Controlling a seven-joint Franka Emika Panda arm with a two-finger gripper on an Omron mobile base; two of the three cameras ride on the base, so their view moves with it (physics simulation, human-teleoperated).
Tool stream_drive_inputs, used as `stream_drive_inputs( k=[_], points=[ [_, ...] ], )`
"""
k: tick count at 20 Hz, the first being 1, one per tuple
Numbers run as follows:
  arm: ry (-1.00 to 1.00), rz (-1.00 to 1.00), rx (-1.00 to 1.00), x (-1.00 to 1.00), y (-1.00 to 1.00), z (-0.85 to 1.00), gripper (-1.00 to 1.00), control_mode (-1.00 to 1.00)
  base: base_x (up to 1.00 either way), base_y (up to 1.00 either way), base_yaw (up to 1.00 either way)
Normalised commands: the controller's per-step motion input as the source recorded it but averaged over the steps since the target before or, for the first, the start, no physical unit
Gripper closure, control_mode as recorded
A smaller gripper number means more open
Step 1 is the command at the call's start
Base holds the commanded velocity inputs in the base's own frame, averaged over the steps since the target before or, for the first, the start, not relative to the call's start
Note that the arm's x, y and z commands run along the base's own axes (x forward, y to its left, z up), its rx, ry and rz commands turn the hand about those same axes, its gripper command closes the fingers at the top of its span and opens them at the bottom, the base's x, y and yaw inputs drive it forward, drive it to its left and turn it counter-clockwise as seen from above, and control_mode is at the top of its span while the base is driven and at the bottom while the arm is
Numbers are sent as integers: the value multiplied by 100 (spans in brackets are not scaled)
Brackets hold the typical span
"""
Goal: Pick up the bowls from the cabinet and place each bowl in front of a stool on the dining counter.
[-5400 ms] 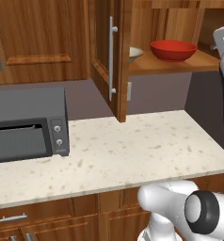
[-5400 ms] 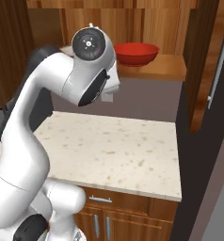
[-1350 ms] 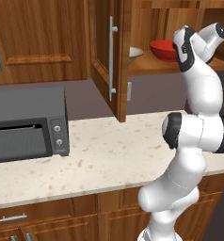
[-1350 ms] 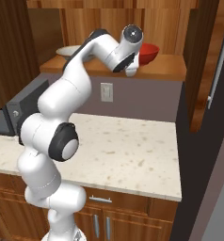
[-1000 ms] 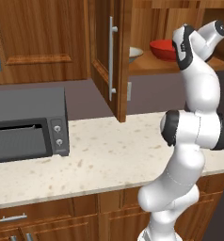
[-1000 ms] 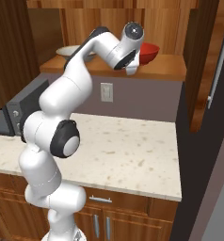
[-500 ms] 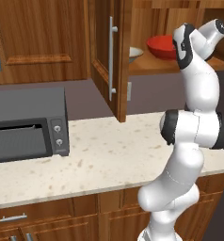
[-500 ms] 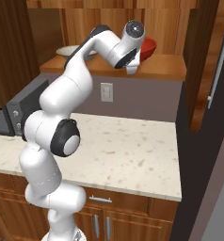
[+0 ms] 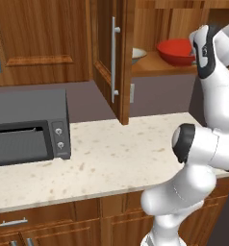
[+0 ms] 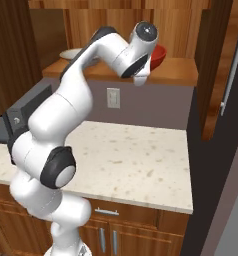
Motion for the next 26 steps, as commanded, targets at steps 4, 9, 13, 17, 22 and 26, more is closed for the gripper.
stream_drive_inputs(
  k=[4,9,13,17,22,26],
  points=[
    [0,0,0,-100,0,0,100,-100,0,0,0],
    [1,0,0,-100,10,-3,100,-100,0,0,0],
    [12,0,0,-100,26,0,100,-100,0,0,0],
    [14,0,0,-87,44,-1,100,-100,0,0,0],
    [16,0,0,-62,54,0,100,-100,0,0,0],
    [12,1,0,-60,56,-18,100,-100,0,0,0]
  ],
)
